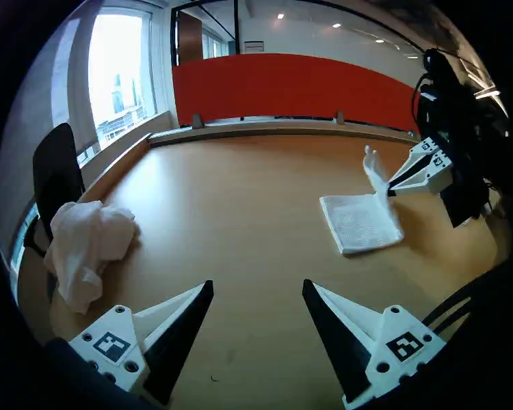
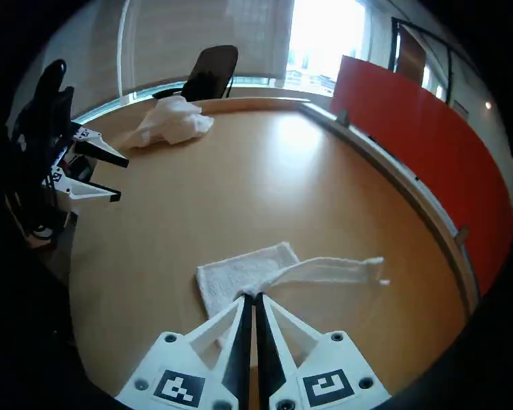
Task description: Fold towel
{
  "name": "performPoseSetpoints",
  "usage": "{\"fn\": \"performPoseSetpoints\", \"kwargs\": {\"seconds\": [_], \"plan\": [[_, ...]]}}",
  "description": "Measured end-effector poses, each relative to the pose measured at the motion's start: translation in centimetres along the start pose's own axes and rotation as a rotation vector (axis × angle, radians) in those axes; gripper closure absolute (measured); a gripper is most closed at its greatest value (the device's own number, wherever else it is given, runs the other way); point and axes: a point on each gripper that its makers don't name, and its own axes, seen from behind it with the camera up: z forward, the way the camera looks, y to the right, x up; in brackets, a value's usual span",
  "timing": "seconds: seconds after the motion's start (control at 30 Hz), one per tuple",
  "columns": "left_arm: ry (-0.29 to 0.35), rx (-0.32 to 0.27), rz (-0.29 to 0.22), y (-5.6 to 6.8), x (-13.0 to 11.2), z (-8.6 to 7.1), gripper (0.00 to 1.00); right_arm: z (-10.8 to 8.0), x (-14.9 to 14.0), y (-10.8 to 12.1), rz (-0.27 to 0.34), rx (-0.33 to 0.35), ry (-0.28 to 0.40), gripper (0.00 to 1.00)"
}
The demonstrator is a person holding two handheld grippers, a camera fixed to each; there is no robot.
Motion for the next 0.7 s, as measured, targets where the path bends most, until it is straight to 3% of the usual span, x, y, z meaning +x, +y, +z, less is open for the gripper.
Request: {"fn": "performPoseSetpoints", "kwargs": {"seconds": [0.3,0.7], "plan": [[-0.008,0.02,-0.016,-0.5,-0.8,-0.3,0.03,5.8,-1.3,-2.8,-0.001,0.083,-0.056,0.97],[-0.015,0.017,-0.015,-0.1,-1.1,0.0,0.03,6.6,-2.0,-3.0,0.017,0.1,-0.074,0.96]]}}
